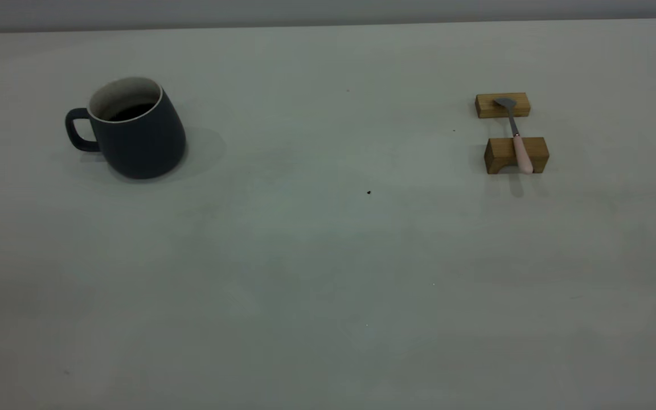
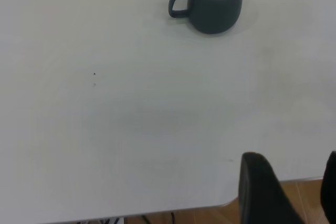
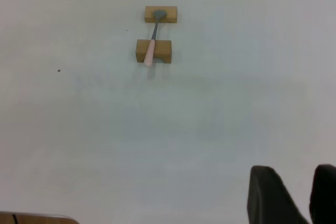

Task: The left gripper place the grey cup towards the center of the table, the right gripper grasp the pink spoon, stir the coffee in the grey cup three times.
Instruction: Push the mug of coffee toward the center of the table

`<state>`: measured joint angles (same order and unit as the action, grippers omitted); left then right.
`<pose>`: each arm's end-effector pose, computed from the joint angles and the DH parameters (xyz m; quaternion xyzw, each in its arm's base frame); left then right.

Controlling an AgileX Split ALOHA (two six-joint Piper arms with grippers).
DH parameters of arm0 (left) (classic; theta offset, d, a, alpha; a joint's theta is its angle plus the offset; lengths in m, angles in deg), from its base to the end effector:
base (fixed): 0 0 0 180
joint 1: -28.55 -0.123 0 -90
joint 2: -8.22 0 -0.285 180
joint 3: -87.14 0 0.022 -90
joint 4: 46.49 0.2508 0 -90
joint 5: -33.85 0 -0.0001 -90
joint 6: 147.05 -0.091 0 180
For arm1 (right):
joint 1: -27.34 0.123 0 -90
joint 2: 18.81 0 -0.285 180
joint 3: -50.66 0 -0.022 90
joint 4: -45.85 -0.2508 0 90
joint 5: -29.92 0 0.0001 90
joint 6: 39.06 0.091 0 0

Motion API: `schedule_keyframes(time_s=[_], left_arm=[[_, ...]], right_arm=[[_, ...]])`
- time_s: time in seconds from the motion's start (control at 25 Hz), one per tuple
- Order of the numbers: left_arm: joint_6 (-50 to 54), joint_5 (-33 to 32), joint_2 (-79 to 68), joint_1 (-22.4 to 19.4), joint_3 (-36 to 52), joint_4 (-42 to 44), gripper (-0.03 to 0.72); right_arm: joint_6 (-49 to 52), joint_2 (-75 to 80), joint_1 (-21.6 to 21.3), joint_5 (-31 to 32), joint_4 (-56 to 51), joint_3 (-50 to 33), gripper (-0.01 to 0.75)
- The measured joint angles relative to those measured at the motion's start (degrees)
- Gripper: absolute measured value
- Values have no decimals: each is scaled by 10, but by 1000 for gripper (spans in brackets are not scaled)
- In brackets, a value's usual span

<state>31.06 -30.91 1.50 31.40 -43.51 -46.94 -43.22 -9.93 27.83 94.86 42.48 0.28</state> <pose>-0.0092 -0.0002 0.2679 0.0363 0.8689 -0.0081 0.4937 -0.0022 0.0048 0.2630 -0.0373 0.8826 0.0144 0.4684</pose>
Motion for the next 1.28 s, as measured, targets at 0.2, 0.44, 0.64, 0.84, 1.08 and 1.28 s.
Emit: schedule_keyframes(time_s=[0.2, 0.44, 0.64, 0.84, 1.08, 1.28], left_arm=[[0, 0, 0, 0, 0, 0, 355], [0, 0, 0, 0, 0, 0, 355], [0, 0, 0, 0, 0, 0, 355], [0, 0, 0, 0, 0, 0, 355], [0, 0, 0, 0, 0, 0, 355], [19, 0, -5, 0, 0, 0, 355]], right_arm=[[0, 0, 0, 0, 0, 0, 237], [0, 0, 0, 0, 0, 0, 237], [0, 0, 0, 0, 0, 0, 237], [0, 0, 0, 0, 0, 0, 237], [0, 0, 0, 0, 0, 0, 237], [0, 0, 0, 0, 0, 0, 237]])
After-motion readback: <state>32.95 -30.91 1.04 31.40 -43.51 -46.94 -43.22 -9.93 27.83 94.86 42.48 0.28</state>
